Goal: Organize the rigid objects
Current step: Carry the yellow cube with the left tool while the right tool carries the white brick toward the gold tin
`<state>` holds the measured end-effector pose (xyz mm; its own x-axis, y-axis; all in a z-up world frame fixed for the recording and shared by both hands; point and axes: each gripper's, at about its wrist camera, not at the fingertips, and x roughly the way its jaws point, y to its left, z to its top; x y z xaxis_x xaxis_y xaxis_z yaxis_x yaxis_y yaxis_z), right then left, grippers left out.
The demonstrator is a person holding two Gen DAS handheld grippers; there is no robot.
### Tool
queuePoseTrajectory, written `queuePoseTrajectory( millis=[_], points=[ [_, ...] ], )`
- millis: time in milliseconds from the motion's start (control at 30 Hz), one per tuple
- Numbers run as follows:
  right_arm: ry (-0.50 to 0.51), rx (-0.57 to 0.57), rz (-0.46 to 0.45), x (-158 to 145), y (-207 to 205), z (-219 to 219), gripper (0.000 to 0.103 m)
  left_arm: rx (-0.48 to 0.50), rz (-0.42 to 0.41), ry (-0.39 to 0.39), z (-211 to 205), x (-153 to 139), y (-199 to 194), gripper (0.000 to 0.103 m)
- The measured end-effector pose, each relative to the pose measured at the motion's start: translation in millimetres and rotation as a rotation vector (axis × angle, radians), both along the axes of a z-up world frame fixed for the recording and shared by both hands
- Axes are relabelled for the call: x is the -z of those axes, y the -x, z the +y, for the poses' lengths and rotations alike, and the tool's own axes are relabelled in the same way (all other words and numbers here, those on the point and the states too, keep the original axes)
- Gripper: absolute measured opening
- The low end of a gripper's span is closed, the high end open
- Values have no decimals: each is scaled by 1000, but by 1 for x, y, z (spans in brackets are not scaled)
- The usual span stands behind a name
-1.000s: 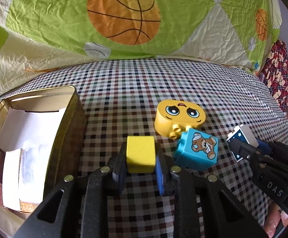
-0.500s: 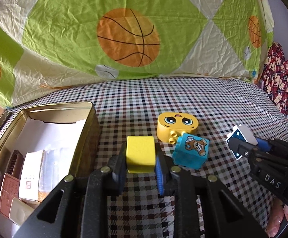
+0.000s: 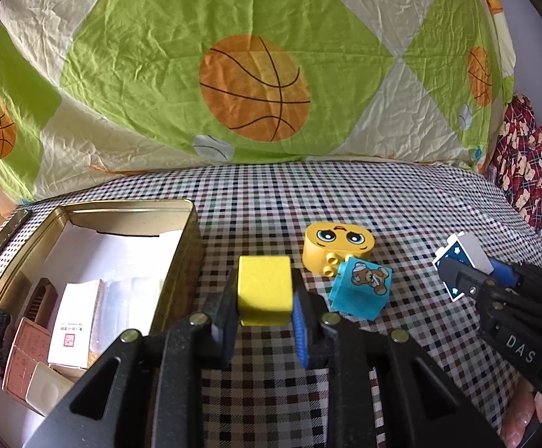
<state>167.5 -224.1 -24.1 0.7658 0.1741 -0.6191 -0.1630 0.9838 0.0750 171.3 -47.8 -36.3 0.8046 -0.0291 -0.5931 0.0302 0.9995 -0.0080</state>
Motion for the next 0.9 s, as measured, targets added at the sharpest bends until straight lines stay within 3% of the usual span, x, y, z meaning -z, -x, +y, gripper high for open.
queuePoseTrajectory(
  millis=[267, 900],
  points=[
    [0, -5, -28, -4, 8, 3, 34, -4, -81, -49, -5, -8, 22, 23],
    [9, -19, -122, -15, 33, 9, 34, -6, -166, -54, -3, -16, 51, 23]
  ],
)
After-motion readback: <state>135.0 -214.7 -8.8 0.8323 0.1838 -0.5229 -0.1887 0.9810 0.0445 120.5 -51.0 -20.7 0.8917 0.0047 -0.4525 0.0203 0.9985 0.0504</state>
